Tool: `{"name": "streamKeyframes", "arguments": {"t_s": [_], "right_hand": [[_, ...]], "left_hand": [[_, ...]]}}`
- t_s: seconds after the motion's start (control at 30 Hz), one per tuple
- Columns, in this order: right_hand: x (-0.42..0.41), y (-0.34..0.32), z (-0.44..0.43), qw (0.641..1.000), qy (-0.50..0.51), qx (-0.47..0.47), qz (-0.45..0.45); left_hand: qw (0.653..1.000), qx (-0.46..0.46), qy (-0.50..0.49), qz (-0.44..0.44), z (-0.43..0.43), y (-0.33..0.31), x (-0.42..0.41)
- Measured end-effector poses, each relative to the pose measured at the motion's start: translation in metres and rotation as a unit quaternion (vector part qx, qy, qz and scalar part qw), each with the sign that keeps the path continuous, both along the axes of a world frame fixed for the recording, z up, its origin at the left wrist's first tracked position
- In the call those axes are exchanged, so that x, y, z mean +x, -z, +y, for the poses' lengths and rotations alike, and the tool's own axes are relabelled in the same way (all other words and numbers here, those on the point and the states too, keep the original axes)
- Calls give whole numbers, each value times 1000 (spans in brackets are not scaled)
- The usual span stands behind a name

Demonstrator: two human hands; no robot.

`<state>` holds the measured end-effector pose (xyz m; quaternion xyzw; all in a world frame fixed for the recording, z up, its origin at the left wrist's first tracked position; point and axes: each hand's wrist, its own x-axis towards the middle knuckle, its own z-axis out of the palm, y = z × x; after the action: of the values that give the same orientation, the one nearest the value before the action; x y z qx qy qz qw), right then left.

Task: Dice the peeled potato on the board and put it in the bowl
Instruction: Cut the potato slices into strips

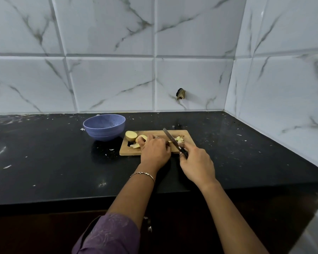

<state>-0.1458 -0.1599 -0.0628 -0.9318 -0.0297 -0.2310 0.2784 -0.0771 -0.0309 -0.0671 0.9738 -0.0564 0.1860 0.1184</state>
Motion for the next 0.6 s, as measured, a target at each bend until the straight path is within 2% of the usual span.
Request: {"name": "streamKeyframes", "arguments": {"t_s": [0.17, 0.6], "right_hand": [[-1, -1, 2, 1000, -1, -8, 18], [2, 1, 19, 988, 3, -156, -17]], "left_hand": [[1000, -2, 2, 3, 0, 0, 0], [1000, -6, 1, 0, -1, -1, -2]]}}
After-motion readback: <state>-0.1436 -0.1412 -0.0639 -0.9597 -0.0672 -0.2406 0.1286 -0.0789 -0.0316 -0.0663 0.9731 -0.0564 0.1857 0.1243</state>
